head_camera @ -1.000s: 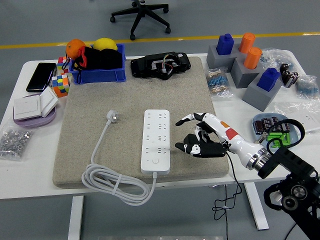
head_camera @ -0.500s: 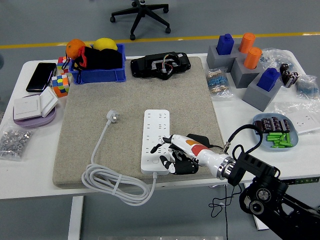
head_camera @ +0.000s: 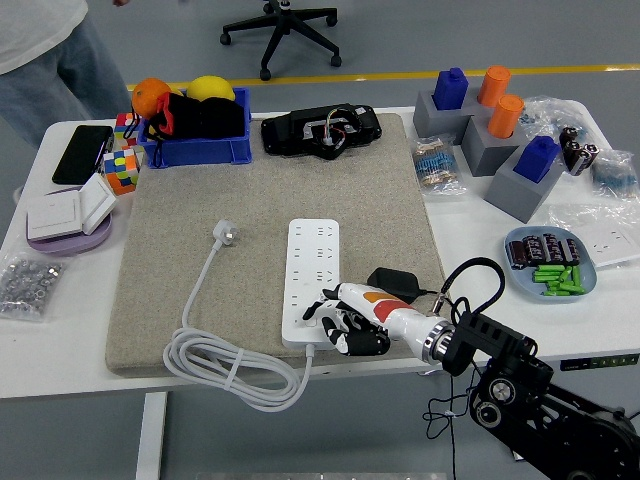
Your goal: Press the white button,pick up the black plug,place it near the board,insert it into the board
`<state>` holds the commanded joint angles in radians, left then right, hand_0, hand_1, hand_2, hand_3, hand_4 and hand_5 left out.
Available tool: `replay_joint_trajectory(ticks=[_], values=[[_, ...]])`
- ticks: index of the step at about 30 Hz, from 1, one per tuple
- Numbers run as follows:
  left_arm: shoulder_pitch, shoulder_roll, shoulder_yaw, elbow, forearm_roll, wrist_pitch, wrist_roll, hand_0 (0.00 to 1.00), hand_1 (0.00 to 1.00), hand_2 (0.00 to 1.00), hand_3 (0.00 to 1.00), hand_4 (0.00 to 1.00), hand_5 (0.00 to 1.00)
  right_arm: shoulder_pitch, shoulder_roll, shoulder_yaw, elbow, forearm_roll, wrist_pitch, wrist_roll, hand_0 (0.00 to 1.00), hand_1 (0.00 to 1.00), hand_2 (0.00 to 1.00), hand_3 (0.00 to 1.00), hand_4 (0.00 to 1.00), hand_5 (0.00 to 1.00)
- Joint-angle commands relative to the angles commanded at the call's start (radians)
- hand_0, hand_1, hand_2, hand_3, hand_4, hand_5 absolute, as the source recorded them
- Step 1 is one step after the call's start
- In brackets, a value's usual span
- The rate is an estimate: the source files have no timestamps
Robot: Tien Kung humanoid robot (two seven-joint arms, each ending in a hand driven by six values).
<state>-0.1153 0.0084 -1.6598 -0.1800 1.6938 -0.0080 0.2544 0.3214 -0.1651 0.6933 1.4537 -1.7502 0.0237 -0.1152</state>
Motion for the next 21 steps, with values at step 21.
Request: replay_joint_trajectory(ticks=[21], values=[[-0.001, 0.001, -0.002, 0.0, 0.004, -0.001, 0.001, 0.467, 0.495, 0.503, 0.575, 0.566, 0.278, 0.029, 0.006, -0.041, -0.075, -0.03, -0.046, 0.054, 0.002, 0.002, 0.079, 0.593, 0.329, 0.002]])
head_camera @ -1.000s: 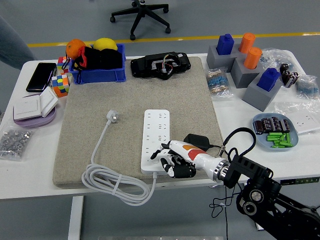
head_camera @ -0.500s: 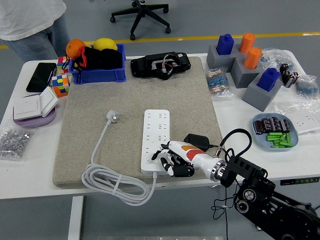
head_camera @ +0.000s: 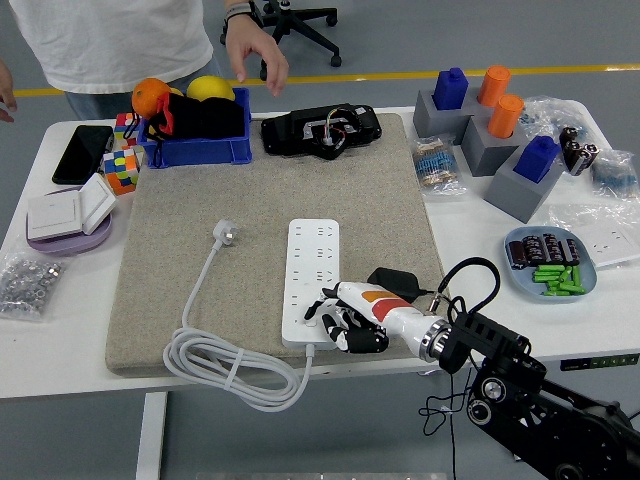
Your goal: Press the white button,pick up the black plug,place it near the board,insert it into the board
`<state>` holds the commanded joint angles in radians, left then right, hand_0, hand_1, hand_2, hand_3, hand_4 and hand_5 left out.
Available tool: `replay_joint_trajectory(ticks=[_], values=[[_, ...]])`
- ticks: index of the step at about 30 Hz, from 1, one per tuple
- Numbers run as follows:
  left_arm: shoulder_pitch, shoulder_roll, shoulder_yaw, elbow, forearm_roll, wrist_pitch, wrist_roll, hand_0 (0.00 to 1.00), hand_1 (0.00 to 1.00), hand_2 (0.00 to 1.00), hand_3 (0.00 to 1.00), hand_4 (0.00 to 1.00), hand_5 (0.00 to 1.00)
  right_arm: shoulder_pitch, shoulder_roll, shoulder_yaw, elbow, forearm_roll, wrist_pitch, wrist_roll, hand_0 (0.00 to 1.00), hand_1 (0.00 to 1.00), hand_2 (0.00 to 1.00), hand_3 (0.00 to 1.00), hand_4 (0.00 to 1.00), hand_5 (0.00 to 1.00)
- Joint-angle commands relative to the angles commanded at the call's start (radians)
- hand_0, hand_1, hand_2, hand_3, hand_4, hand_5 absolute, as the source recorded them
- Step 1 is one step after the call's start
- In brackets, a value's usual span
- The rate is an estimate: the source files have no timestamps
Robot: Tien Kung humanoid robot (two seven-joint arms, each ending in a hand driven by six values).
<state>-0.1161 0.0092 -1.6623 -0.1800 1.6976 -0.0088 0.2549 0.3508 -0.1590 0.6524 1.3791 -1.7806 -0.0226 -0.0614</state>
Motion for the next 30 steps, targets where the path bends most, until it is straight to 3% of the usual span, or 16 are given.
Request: replay_joint_trajectory(ticks=[13, 30], values=[[-0.003, 0.001, 0.001, 0.0, -0.001, 0.0, 0.0, 0.47, 0.495, 0.504, 0.574, 0.565, 0.276, 0.013, -0.009, -0.031, -0.034, -0.01, -0.005, 0.008, 0.002, 0.002, 0.078, 0.599, 0.305, 0.002], [-0.002, 0.0, 0.002, 0.0, -0.004, 0.001, 0.0, 0.468, 0.495, 0.502, 0.574, 0.563, 0.273, 0.012, -0.011, -0.028, -0.015, -0.015, -0.005, 0.008, 0.002, 0.002, 0.086, 0.608, 0.267, 0.002]])
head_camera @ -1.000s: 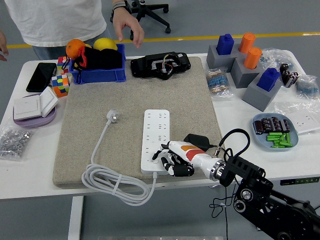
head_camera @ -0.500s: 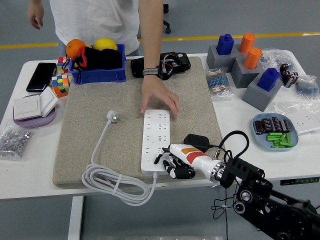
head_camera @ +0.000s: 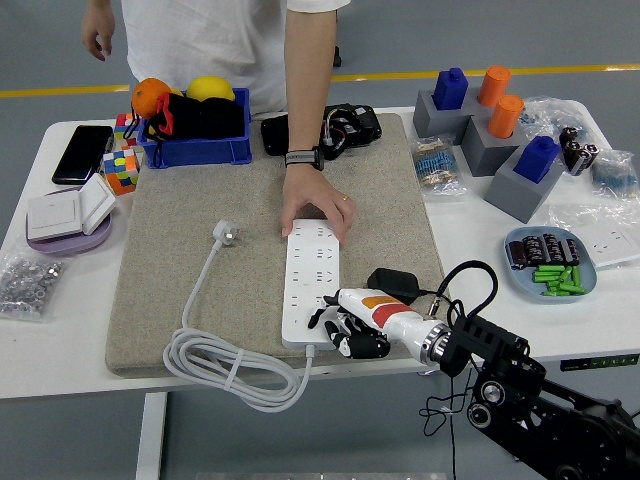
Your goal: Press the white button,pick up the black plug,place it near the board,insert it into the board
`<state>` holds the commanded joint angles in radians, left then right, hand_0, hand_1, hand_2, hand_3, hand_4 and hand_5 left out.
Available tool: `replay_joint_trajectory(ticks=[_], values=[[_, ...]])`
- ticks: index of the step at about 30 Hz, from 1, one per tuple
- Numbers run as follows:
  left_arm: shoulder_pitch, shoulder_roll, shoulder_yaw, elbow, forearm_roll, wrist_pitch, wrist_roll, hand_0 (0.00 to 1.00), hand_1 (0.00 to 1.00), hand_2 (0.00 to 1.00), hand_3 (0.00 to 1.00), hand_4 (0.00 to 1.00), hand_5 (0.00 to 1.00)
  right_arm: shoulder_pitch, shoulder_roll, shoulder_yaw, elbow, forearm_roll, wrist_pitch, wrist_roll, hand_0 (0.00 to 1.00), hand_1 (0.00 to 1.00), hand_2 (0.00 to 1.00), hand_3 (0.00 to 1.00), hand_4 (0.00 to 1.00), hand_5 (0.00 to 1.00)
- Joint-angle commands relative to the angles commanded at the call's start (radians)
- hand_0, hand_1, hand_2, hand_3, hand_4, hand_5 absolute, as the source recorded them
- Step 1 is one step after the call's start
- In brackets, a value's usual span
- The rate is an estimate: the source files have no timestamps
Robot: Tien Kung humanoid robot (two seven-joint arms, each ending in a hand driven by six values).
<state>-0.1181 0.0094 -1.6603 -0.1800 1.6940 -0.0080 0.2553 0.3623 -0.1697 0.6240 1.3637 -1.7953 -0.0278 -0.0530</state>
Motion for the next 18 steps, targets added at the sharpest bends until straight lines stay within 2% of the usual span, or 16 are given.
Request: replay_joint_trajectory(ticks=[10, 18], values=[[-0.001, 0.001, -0.001, 0.0, -0.001, 0.0, 0.0, 0.467, 0.495, 0.503, 0.574, 0.562, 0.272, 0.002, 0.0, 0.004, 0.013, -0.002, -0.016, 0.013, 0.002, 0.002, 0.088, 0.612, 0.242, 0.002], [-0.001, 0.0, -0.001, 0.0, 0.0, 0.0, 0.001, 0.467, 0.495, 0.502, 0.574, 0.562, 0.272, 0.011, 0.004, -0.005, -0.042, -0.017, -0.036, 0.03, 0.002, 0.002, 0.089, 0.616, 0.232, 0.002]])
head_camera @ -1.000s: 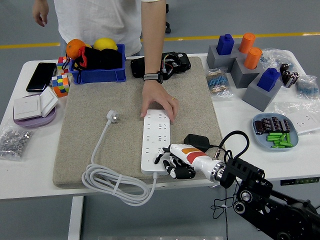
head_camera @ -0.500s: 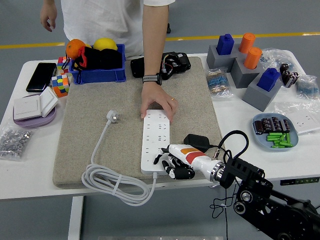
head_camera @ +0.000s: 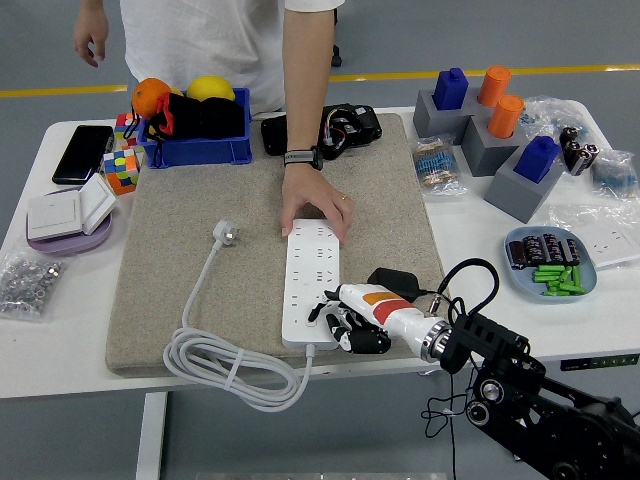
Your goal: Press the white button,pick up the black plug,place it near the board,insert it into the board
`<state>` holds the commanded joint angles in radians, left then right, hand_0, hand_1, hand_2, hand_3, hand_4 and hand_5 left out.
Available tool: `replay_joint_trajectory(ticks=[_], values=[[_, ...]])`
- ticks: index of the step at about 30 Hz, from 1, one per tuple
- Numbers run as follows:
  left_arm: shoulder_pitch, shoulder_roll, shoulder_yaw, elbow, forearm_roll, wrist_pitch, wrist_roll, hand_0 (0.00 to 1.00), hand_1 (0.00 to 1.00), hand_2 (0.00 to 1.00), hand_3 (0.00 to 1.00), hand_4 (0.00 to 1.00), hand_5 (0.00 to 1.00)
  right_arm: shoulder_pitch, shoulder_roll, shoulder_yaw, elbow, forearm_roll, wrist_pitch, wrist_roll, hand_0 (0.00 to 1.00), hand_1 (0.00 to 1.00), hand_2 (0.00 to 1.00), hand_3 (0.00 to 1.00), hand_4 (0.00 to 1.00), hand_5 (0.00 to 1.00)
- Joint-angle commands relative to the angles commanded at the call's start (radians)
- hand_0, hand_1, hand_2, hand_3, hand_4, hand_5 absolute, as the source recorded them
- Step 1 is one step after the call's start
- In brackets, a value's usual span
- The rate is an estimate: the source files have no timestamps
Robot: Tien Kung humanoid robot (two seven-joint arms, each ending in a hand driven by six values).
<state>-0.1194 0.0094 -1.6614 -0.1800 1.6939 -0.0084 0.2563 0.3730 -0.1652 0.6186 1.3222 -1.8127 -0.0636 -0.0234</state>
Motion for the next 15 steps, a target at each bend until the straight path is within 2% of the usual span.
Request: replay_joint_trajectory(ticks=[9, 15], values=[[0.001, 0.001, 0.003, 0.0, 0.002, 0.0, 0.0, 0.468, 0.495, 0.502, 0.573, 0.562, 0.272, 0.0, -0.003, -0.011, -0.036, -0.005, 0.002, -0.004, 0.002, 0.002, 0.091, 0.622, 0.216, 0.002], [0.0, 0.002, 0.005, 0.0, 0.006, -0.001, 0.002, 0.468, 0.496, 0.502, 0.574, 0.562, 0.273, 0.0, -0.008, -0.011, -0.036, -0.005, 0.008, -0.013, 0.002, 0.002, 0.09, 0.624, 0.211, 0.002]])
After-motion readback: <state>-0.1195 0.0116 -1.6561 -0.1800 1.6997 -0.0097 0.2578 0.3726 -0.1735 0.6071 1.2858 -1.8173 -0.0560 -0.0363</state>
